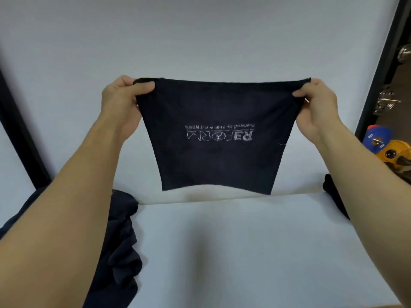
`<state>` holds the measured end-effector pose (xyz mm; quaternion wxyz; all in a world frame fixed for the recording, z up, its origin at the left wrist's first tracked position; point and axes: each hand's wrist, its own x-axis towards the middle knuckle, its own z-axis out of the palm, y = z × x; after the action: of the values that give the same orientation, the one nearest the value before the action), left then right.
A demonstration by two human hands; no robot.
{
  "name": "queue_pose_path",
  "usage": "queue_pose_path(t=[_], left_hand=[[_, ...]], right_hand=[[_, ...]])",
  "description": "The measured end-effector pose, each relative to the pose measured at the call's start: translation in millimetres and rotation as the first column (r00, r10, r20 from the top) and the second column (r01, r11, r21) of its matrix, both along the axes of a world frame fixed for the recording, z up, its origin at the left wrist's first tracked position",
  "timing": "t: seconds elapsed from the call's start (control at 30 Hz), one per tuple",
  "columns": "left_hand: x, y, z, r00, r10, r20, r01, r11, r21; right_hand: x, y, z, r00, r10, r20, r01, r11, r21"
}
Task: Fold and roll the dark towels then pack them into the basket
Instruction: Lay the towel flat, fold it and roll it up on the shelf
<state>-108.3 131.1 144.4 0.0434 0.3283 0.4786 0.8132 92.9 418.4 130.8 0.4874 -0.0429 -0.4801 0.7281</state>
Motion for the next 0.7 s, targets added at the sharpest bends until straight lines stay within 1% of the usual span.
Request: queue_pose_path(t=[0.07, 0.1, 0.13, 0.17, 0.2, 0.23, 0.3, 0.33, 0.37, 0.4, 0.43, 0.47, 0.53, 0.57, 0.6, 0.63, 0.7], left_hand=[[11.5, -16.5, -18.6, 0.994, -0.101, -0.038, 0.098, 0.992, -0.078], [17.4, -25.2, -34.2, 0.988, -0.147, -0.041, 0.14, 0.98, -0.139], [22.3, -34.5, -54.2, 0.982, -0.189, -0.025, 0.18, 0.962, -0.206], [26.2, -44.5, -78.3, 0.972, -0.233, 0.016, 0.228, 0.936, -0.269], [29.2, -53.4, -104.3, 0.959, -0.275, 0.074, 0.284, 0.9, -0.331], [33.8, -61.5, -130.7, 0.94, -0.309, 0.144, 0.341, 0.855, -0.391], [43.4, -73.9, -179.3, 0.907, -0.333, 0.256, 0.42, 0.744, -0.519], [47.4, -78.3, -198.5, 0.895, -0.339, 0.29, 0.446, 0.686, -0.575], [52.3, -81.2, -212.3, 0.883, -0.341, 0.322, 0.469, 0.638, -0.611], [55.1, -82.9, -221.9, 0.874, -0.34, 0.347, 0.486, 0.612, -0.624], [55.3, -83.5, -228.1, 0.87, -0.335, 0.361, 0.492, 0.616, -0.615], [54.3, -82.1, -229.4, 0.873, -0.328, 0.362, 0.487, 0.64, -0.594], [46.7, -72.7, -223.2, 0.9, -0.28, 0.335, 0.425, 0.739, -0.522], [40.8, -65.0, -218.1, 0.922, -0.231, 0.311, 0.363, 0.798, -0.482], [34.1, -56.1, -213.4, 0.944, -0.161, 0.289, 0.282, 0.847, -0.45], [25.3, -45.6, -210.1, 0.959, -0.07, 0.275, 0.191, 0.877, -0.442], [5.7, -22.4, -211.0, 0.961, 0.091, 0.263, 0.045, 0.882, -0.469]], right_hand=[[19.9, -5.9, -21.4, 0.995, 0.089, 0.039, -0.089, 0.996, 0.016], [30.7, -7.5, -36.6, 0.987, 0.126, 0.099, -0.13, 0.991, 0.031], [42.1, -7.6, -55.0, 0.969, 0.153, 0.193, -0.165, 0.985, 0.048], [53.1, -7.8, -74.8, 0.932, 0.178, 0.317, -0.209, 0.976, 0.066], [63.5, -6.9, -95.8, 0.862, 0.208, 0.462, -0.273, 0.959, 0.08], [73.3, -7.0, -117.4, 0.753, 0.246, 0.61, -0.366, 0.928, 0.077], [88.5, -11.2, -157.4, 0.441, 0.265, 0.857, -0.549, 0.836, 0.025], [93.8, -13.0, -173.7, 0.296, 0.239, 0.925, -0.61, 0.793, -0.009], [98.2, -16.1, -185.8, 0.206, 0.219, 0.954, -0.644, 0.764, -0.037], [100.9, -18.3, -193.7, 0.183, 0.213, 0.96, -0.65, 0.759, -0.045], [102.1, -20.6, -196.7, 0.216, 0.223, 0.95, -0.641, 0.767, -0.035], [101.0, -20.4, -196.8, 0.293, 0.235, 0.927, -0.61, 0.793, -0.009], [93.0, -18.9, -190.4, 0.494, 0.24, 0.836, -0.494, 0.869, 0.043], [86.1, -16.1, -186.7, 0.583, 0.227, 0.78, -0.422, 0.905, 0.052], [77.5, -12.0, -183.2, 0.65, 0.192, 0.735, -0.344, 0.937, 0.059], [67.4, -7.3, -180.6, 0.692, 0.14, 0.708, -0.27, 0.96, 0.074], [43.7, 2.7, -181.5, 0.712, 0.016, 0.702, -0.152, 0.98, 0.132]])
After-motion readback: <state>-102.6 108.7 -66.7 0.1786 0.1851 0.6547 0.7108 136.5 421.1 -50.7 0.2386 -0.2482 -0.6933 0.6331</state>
